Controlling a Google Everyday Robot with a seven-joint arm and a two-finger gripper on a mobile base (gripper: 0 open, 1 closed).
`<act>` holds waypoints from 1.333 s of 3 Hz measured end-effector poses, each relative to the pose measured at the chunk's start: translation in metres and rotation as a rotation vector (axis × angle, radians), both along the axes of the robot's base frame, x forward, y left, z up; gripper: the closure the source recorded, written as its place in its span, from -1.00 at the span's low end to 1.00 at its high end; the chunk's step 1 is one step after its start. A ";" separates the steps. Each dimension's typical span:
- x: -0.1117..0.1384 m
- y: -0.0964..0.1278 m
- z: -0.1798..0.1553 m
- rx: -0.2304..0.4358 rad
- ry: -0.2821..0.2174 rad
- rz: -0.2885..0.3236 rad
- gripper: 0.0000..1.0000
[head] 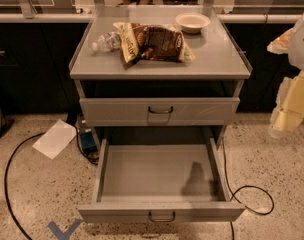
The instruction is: Close middle drawer
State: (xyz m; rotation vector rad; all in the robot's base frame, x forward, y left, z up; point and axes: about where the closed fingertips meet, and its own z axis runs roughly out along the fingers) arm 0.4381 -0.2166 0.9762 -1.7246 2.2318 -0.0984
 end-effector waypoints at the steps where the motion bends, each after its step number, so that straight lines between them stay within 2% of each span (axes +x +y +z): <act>1: 0.000 0.000 0.000 0.000 0.000 0.000 -1.00; 2: -0.001 0.002 -0.031 0.064 0.024 -0.011 -1.00; 4: 0.000 0.018 -0.160 0.235 0.097 -0.025 -1.00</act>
Offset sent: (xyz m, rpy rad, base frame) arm -0.0017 0.0057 -0.0916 0.1834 0.0876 -0.0296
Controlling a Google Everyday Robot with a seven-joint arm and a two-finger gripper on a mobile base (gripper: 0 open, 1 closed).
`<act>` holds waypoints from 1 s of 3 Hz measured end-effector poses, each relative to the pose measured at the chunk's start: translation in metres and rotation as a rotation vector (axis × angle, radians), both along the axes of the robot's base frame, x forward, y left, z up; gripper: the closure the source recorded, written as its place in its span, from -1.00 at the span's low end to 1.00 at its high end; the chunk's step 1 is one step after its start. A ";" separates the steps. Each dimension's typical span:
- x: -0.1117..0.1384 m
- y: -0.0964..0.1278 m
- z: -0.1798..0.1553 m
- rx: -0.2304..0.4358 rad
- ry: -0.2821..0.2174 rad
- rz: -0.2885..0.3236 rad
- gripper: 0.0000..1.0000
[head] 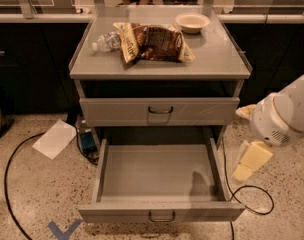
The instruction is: Close middle drawer
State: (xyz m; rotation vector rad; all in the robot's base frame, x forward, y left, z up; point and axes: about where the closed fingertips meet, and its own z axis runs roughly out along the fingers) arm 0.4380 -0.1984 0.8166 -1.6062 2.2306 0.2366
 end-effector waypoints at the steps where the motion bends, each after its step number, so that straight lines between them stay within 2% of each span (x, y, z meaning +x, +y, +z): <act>1: 0.001 0.015 -0.059 0.080 0.029 0.007 -1.00; 2: 0.000 0.016 -0.061 0.085 0.028 0.009 -1.00; 3: -0.002 0.024 -0.089 0.149 0.059 0.017 -1.00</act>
Offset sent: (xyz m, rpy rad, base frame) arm -0.0005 0.0124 -0.0496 0.0683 0.0275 0.0065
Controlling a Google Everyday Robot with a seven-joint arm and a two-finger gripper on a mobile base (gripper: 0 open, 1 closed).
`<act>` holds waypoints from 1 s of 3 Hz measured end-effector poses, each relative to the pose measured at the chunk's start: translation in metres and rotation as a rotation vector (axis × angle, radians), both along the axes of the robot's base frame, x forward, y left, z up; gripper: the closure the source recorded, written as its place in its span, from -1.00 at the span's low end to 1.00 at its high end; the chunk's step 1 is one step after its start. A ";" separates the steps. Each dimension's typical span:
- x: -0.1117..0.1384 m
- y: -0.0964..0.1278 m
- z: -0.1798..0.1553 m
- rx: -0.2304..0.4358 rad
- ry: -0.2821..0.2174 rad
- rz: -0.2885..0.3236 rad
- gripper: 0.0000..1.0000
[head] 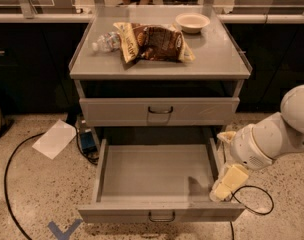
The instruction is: Close middle drawer
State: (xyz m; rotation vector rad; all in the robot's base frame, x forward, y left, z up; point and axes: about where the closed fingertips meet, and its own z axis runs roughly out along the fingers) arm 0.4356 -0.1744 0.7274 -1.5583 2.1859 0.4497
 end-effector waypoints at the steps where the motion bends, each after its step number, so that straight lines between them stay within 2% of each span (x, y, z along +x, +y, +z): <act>1: -0.007 0.015 -0.049 0.084 0.057 0.025 -1.00; 2: -0.022 0.032 -0.107 0.114 0.160 0.104 -1.00; 3: -0.036 0.034 -0.148 0.091 0.257 0.159 -1.00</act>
Offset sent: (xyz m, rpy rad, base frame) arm -0.0393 0.0512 -0.1752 0.1421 0.2858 0.2108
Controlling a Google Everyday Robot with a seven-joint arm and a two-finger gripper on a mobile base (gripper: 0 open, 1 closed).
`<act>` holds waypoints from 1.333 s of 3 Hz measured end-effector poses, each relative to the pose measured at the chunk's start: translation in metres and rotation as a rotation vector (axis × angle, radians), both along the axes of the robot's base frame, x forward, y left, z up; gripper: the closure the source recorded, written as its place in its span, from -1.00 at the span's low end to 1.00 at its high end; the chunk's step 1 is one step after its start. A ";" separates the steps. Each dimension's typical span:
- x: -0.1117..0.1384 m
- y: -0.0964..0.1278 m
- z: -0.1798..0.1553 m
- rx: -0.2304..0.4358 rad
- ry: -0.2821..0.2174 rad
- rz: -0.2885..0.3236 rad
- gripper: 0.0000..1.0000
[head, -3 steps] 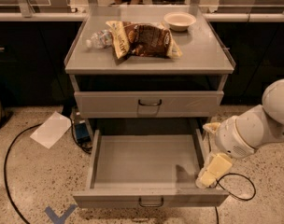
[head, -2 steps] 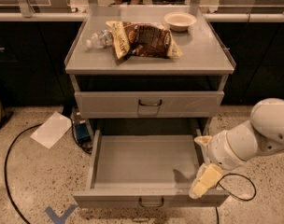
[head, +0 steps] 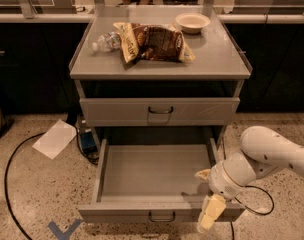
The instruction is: Close middle drawer
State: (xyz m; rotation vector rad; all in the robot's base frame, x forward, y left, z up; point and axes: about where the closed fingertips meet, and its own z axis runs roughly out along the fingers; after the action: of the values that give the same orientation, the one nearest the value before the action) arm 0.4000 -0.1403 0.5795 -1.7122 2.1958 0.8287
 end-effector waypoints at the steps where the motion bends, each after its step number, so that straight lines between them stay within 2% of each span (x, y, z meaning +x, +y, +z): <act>1: 0.000 0.000 -0.003 0.004 -0.001 -0.004 -1.00; 2: -0.013 0.012 -0.038 0.039 0.081 0.005 -1.00; 3: -0.036 0.024 -0.086 0.088 0.199 0.010 -1.00; 4: -0.048 0.029 -0.104 0.108 0.260 0.012 -1.00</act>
Offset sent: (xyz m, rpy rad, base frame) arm -0.0344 0.0303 -0.0999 0.1014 0.2275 0.0167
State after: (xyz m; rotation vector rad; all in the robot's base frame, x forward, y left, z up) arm 0.3524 -0.1110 0.4753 -1.6485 2.2539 1.2109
